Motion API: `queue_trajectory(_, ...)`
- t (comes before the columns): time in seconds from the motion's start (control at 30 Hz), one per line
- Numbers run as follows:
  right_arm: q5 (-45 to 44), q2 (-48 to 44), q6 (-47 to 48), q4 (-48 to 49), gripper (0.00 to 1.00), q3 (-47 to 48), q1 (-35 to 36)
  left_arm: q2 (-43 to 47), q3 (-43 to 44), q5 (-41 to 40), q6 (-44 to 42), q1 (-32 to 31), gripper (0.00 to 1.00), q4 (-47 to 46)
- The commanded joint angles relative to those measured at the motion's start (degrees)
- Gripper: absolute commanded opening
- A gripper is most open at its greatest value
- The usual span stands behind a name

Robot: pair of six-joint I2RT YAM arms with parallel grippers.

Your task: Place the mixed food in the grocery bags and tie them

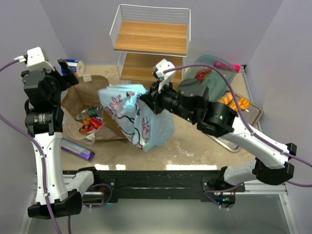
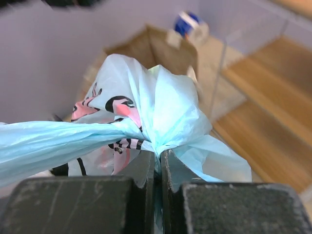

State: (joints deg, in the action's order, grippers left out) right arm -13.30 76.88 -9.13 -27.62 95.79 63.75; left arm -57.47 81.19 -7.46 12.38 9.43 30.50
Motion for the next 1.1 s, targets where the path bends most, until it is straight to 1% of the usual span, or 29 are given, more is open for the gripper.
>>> queue_trajectory(0.0, 5.3, 8.4, 1.2, 11.1, 0.00, 14.7, 0.2, -1.0, 6.2, -3.0, -1.0, 0.6, 1.00, -0.1)
queue_trajectory(0.1, 5.0, 16.3, -0.4, 16.1, 0.00, 21.9, 0.2, -1.5, 9.7, -3.2, -0.8, 0.5, 1.00, -0.2)
queue_trajectory(0.13, 5.2, 17.9, -2.1, 20.5, 0.00, 22.8, 0.2, -1.2, 10.3, -3.3, -0.5, 0.6, 1.00, -0.4)
queue_trajectory(0.23, 4.4, 25.3, -6.5, 27.3, 0.00, 27.1, 0.2, -0.5, 11.6, -3.4, 0.2, 0.5, 1.00, -1.8)
queue_trajectory(0.3, 2.5, 31.4, -8.8, 29.7, 0.00, 31.9, 0.2, 0.2, 12.0, -4.1, 1.1, 0.5, 1.00, -2.8)
queue_trajectory(0.43, 0.5, 39.8, -14.5, 38.9, 0.00, 36.5, 0.7, 2.0, 11.4, -4.9, 1.2, 0.6, 1.00, -6.1)
queue_trajectory(0.63, -2.8, 52.7, -15.2, 43.6, 0.00, 50.7, 1.9, 0.4, 13.7, -3.3, 0.1, 0.5, 1.00, -5.0)
queue_trajectory(0.7, -4.1, 54.1, -15.4, 44.1, 0.00, 53.1, 1.9, 0.3, 13.8, -3.1, -0.8, 0.6, 1.00, -4.8)
queue_trajectory(0.87, -5.2, 55.7, -16.7, 50.5, 0.00, 51.2, 1.9, 0.1, 13.6, -2.9, -1.6, 0.6, 1.00, -4.7)
queue_trajectory(1.0, -4.6, 59.2, -17.2, 52.6, 0.00, 55.8, 1.9, -0.3, 13.6, -1.2, -1.0, 0.6, 1.00, -4.3)
queue_trajectory(1.07, -4.7, 59.2, -16.6, 53.9, 0.00, 55.6, 1.9, -0.4, 13.7, -1.1, -1.2, 0.5, 1.00, -4.1)
